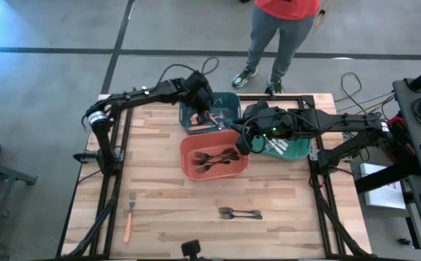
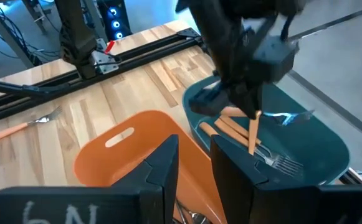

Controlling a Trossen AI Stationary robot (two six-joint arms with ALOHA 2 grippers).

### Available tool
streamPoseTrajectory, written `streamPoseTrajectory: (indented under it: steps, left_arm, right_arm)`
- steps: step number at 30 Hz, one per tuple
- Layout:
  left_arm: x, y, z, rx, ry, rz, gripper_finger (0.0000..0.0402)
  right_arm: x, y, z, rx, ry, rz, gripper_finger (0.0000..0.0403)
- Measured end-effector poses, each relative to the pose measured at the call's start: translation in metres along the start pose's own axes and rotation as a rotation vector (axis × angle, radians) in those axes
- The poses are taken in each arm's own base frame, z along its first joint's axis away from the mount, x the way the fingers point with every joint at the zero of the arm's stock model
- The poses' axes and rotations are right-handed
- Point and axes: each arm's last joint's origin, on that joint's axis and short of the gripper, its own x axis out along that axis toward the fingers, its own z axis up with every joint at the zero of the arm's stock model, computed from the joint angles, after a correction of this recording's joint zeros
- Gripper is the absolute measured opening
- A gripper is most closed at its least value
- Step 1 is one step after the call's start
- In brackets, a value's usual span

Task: Sort silverware by color (type)
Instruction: Put the orange fork into the blue bin

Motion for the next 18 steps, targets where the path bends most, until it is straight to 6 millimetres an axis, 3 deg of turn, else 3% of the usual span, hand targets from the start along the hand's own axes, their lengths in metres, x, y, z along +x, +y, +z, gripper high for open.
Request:
streamPoseTrajectory:
  steps: [18]
  left_arm:
    - [0.024,0.001,-0.008,-0.032,0.068,0.003,0.0040]
  right_arm:
    - [0.000,0.000,0.000,0.007,0.000,0.000,0.0084]
